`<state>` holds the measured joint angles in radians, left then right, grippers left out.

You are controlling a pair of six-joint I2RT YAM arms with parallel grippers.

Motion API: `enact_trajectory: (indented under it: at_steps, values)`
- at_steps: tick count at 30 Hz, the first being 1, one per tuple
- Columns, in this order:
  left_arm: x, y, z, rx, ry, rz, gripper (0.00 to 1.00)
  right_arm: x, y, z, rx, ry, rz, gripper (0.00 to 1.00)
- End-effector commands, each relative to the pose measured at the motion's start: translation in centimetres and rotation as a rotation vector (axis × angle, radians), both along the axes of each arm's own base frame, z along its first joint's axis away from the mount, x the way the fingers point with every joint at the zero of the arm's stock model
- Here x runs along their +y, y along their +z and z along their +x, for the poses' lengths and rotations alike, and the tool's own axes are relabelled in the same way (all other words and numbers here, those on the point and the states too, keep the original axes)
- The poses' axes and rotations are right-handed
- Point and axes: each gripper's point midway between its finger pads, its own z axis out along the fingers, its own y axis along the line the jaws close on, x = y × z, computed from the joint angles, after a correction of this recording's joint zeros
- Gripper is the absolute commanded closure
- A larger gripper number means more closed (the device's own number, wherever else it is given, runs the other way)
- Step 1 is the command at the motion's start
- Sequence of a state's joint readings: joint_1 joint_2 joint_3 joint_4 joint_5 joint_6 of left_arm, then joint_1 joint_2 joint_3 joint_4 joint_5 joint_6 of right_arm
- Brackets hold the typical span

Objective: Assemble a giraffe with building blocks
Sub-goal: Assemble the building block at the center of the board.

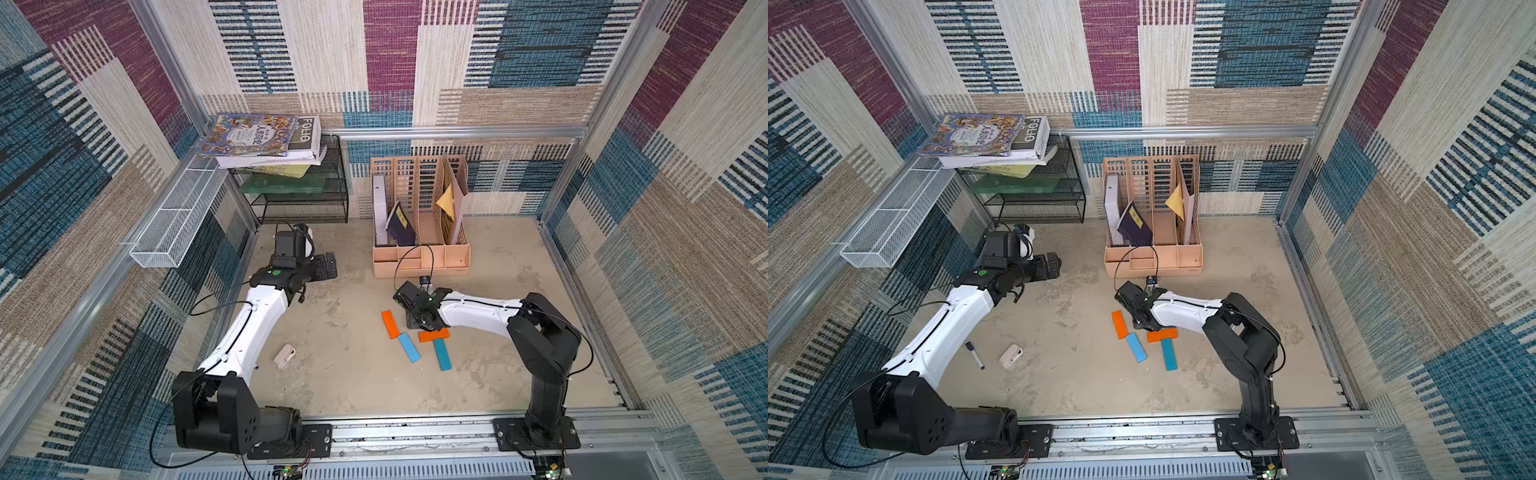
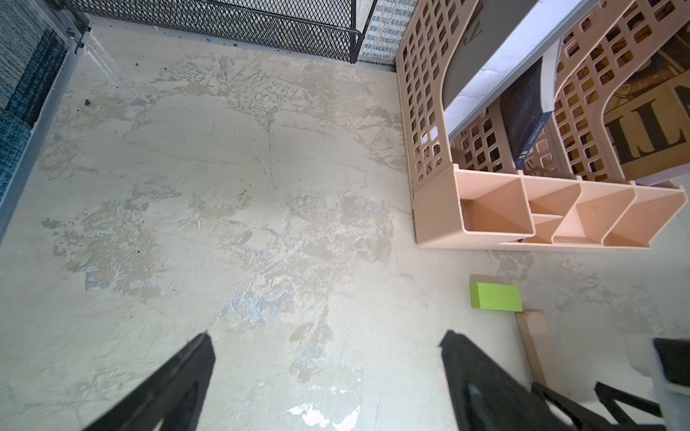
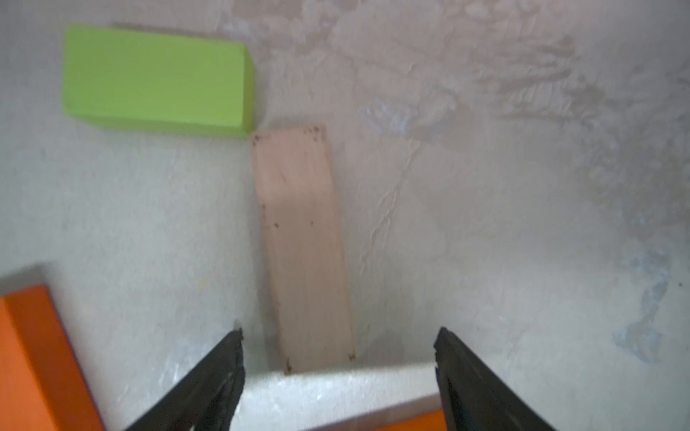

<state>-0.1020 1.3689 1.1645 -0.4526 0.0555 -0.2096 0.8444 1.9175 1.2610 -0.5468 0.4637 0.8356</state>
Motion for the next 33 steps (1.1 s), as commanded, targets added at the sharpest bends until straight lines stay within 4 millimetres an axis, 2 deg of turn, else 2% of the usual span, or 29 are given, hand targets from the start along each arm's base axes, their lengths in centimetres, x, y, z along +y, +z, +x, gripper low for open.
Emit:
enact_trajectory:
  at_steps: [1, 9, 11, 14, 16, 19, 26, 31, 33]
  values:
    - [0.0, 0.3, 0.1, -0.011, 0.001, -0.007, 0.01, 0.5, 0.0, 1.5, 0.0, 0.033, 0.003, 0.22]
    - [0.0, 0.2, 0.2, -0.008, 0.002, -0.005, 0.01, 0.7, -0.4, 4.5, 0.009, 0.027, 0.004, 0.44]
    - [0.0, 0.1, 0.2, -0.006, 0.001, -0.004, 0.01, 0.7, -0.7, 4.8, 0.014, 0.028, 0.005, 0.51]
    - [0.0, 0.1, 0.2, -0.004, 0.002, -0.002, 0.01, 0.6, -1.1, 4.5, 0.024, 0.03, 0.007, 0.69]
    - [-0.1, 0.1, 0.2, -0.005, 0.0, -0.003, 0.01, 0.5, -1.4, 4.1, 0.035, 0.031, 0.014, 0.74]
    - [0.0, 0.1, 0.2, -0.003, 0.0, -0.004, 0.01, 0.6, -1.6, 3.1, 0.044, 0.034, 0.031, 0.74]
    - [-0.1, 0.2, 0.1, -0.007, 0.0, -0.007, 0.01, 2.3, -0.5, 1.1, 0.034, 0.045, 0.088, 0.74]
    - [-0.1, 0.4, 0.1, -0.011, -0.002, -0.011, 0.01, 3.5, -0.4, 0.8, 0.036, 0.049, 0.107, 0.73]
    - [-0.1, 0.4, 0.1, -0.011, -0.001, -0.011, 0.01, 3.4, -0.6, 1.1, 0.037, 0.039, 0.091, 0.73]
